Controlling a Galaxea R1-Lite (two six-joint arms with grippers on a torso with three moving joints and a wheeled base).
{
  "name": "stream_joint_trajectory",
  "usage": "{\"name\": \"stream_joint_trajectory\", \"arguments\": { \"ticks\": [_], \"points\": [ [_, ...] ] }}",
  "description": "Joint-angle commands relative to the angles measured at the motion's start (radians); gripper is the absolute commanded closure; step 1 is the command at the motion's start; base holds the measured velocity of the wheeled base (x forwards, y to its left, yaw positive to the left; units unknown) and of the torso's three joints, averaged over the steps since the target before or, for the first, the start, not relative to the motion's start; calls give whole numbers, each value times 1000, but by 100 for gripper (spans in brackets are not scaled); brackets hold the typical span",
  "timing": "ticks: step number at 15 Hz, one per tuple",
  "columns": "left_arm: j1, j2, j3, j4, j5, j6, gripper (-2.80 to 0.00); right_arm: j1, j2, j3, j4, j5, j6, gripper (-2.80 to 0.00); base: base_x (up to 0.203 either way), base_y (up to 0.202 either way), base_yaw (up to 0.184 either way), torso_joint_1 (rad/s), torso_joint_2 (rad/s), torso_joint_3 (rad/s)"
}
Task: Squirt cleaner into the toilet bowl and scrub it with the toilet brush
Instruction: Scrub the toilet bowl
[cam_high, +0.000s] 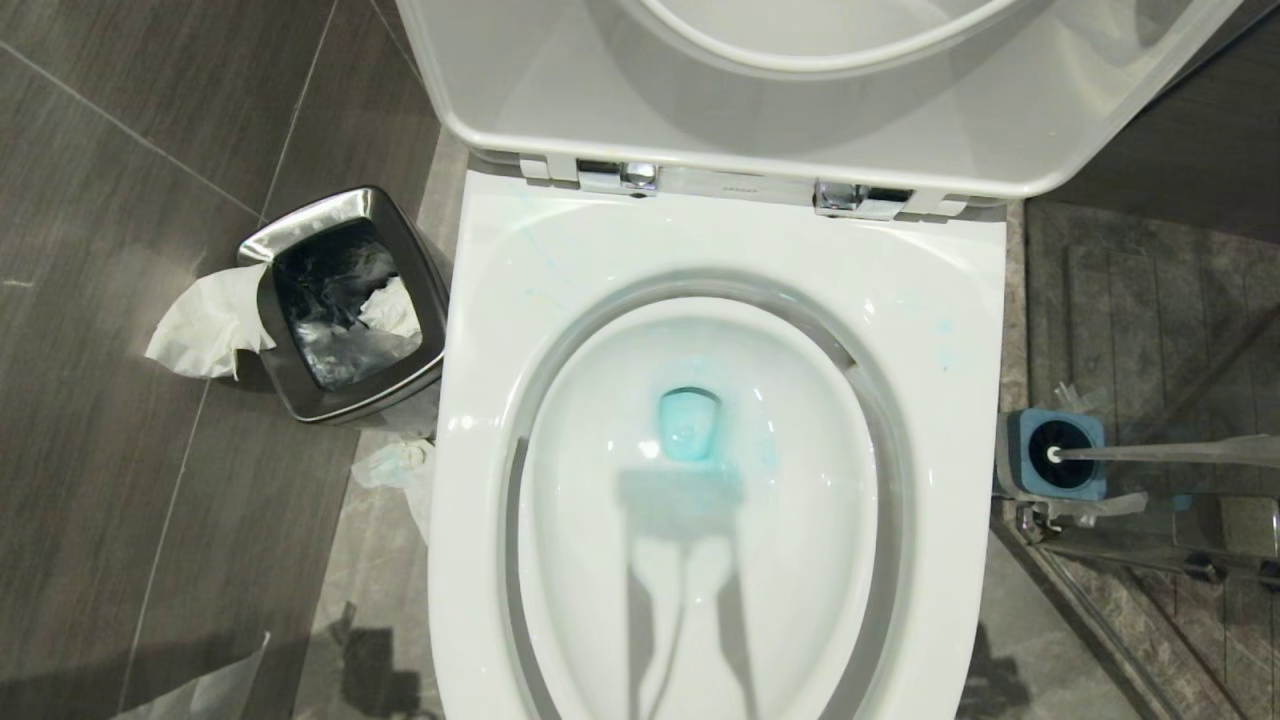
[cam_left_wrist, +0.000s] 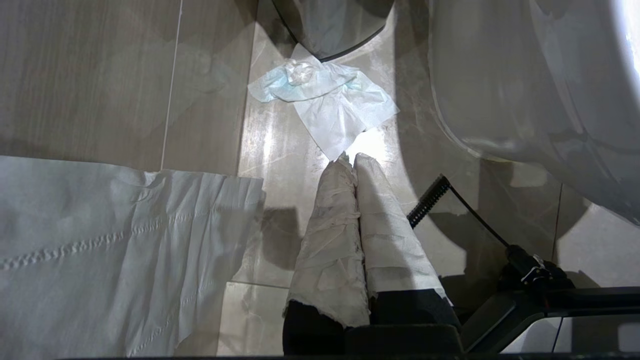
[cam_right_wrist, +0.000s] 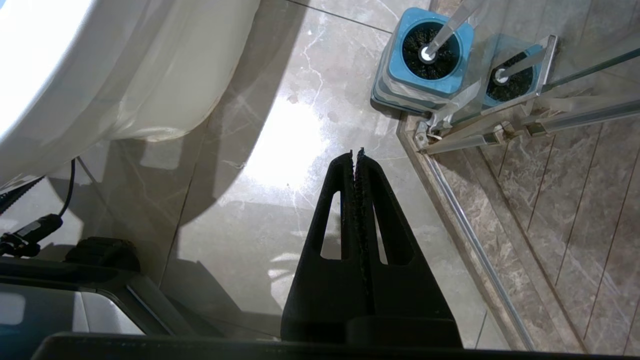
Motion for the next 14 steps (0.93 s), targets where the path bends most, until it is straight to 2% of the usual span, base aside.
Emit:
{"name": "stream_joint_trajectory", "arguments": {
  "ticks": [1,4,7,14],
  "points": [
    [0,1,0,0,0,0,0,0,4,0,-1,1,0,0,0,0,0,0,0,0],
    [0,1,0,0,0,0,0,0,4,2,-2,0,23,0,0,0,0,0,0,0],
    [0,1,0,0,0,0,0,0,4,7,-8,-11,86,0,0,0,0,0,0,0],
    [0,1,0,0,0,0,0,0,4,7,-8,-12,86,0,0,0,0,0,0,0]
  ]
}}
